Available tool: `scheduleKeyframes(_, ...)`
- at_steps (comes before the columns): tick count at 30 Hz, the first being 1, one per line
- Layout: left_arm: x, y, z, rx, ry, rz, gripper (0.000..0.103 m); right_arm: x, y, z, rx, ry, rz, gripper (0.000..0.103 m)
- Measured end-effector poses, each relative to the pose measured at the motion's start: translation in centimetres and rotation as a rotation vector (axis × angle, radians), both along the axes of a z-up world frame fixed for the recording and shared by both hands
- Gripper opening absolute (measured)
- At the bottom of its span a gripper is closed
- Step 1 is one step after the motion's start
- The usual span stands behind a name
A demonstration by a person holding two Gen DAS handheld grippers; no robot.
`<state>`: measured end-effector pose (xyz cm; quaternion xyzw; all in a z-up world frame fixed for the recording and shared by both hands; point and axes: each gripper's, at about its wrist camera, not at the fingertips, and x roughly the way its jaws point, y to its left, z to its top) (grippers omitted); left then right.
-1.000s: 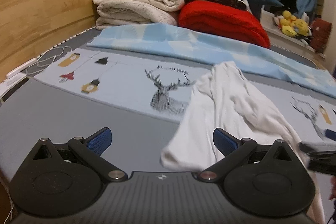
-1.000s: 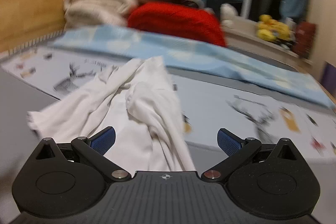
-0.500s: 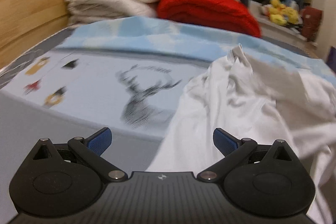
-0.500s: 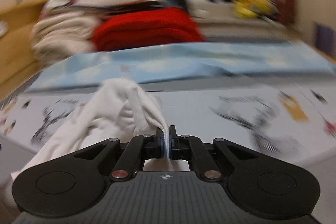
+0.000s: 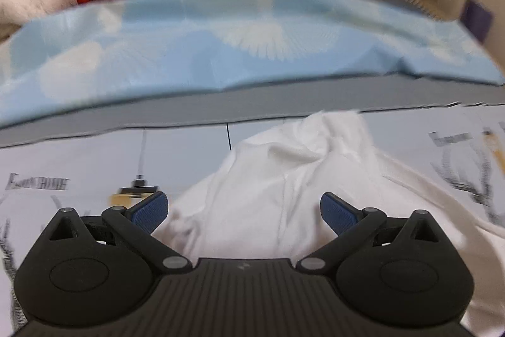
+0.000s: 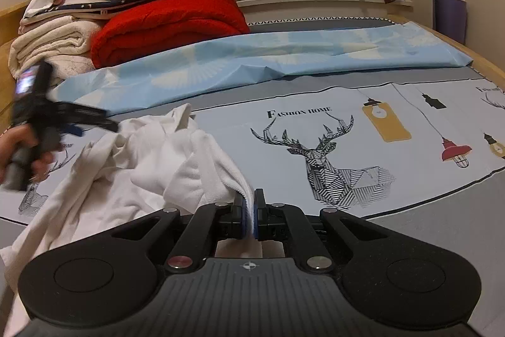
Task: Fold small clothes
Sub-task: 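Lift the shirt with the right gripper while the left gripper grasps another edge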
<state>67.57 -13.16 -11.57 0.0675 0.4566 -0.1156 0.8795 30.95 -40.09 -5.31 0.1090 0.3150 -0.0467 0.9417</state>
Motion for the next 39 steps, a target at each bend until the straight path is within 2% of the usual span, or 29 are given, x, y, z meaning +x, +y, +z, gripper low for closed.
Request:
scheduleKeyframes(1, 1.1, -0.6, -1.5, 0.054, 0.044, 0.044, 0.098, 0.0, -0.3, -0.1, -0.001, 0.002, -0.003, 0.003)
scheduleKeyframes(2, 1.5, -1.0, -2.3, 0.08, 0.058, 0.079, 0.086, 0.0, -0.7, -0.4, -0.004, 0.008, -0.011, 0.004)
scheduleKeyframes(3, 1.7, -1.0, -2.9, 0.085, 0.047, 0.097, 0.052, 0.1, -1.0, -0.6, -0.016, 0.016, -0.017, 0.004)
scheduleKeyframes(5, 1.0, -0.3, -2.4, 0.038, 0.007, 0.088, 0.015, 0.1, -1.4, -1.1, -0.043, 0.025, -0.028, 0.004)
scheduleKeyframes(6, 0.4, 0.1, -1.5, 0.032, -0.021, 0.082, 0.007, 0.2, -1.6, -1.3, -0.06, 0.024, -0.039, 0.003)
scheduleKeyframes(8, -1.6, 1.7, 1.4, 0.047, -0.11, 0.112, 0.007, 0.1, -2.1, -1.2, -0.101, 0.005, -0.081, 0.003)
scheduleKeyframes(10, -4.3, 4.5, 5.6, 0.013, -0.177, 0.118, 0.007, -0.4, -2.5, -0.3, -0.149, -0.041, -0.132, 0.003)
scheduleKeyframes(12, -7.6, 7.4, 9.5, -0.006, -0.236, 0.116, 0.007, -1.4, -2.9, 1.6, -0.205, -0.122, -0.173, 0.003)
scheduleKeyframes(14, -12.6, 10.4, 14.0, -0.003, -0.316, 0.098, 0.007, -2.9, -2.7, 3.8, -0.251, -0.208, -0.211, 0.003)
scheduleKeyframes(16, -18.8, 13.0, 18.7, -0.02, -0.392, 0.086, 0.007, -5.1, -2.0, 6.9, -0.25, -0.295, -0.236, 0.003)
scheduleKeyframes(18, -26.2, 15.3, 23.8, -0.027, -0.512, 0.068, 0.007, -8.0, -0.8, 10.3, -0.256, -0.384, -0.238, 0.003)
scheduleKeyframes(20, -33.6, 16.6, 27.6, -0.007, -0.645, 0.042, 0.007, -11.6, 0.4, 13.8, -0.282, -0.48, -0.231, 0.003)
scheduleKeyframes(22, -41.4, 17.5, 31.1, -0.004, -0.789, 0.022, 0.007, -16.1, 1.6, 17.6, -0.328, -0.589, -0.22, 0.003)
scheduleKeyframes(25, -50.6, 18.5, 34.7, -0.048, -0.924, 0.014, 0.007, -23.1, 2.6, 22.9, -0.391, -0.739, -0.218, 0.003)
scheduleKeyframes(28, -57.3, 18.9, 36.7, -0.072, -1.033, -0.006, 0.007, -29.4, 3.1, 27.1, -0.446, -0.846, -0.218, 0.003)
scheduleKeyframes(32, -62.8, 18.9, 38.4, -0.093, -1.106, -0.037, 0.007, -35.3, 3.2, 31.2, -0.503, -0.94, -0.213, 0.003)
scheduleKeyframes(36, -62.9, 18.2, 38.2, -0.116, -1.075, -0.058, 0.007, -36.8, 2.6, 33.5, -0.55, -0.966, -0.173, 0.004)
scheduleKeyframes(39, -58.7, 17.9, 36.0, -0.12, -0.994, -0.047, 0.007, -33.6, 1.5, 33.5, -0.542, -0.925, -0.157, 0.004)
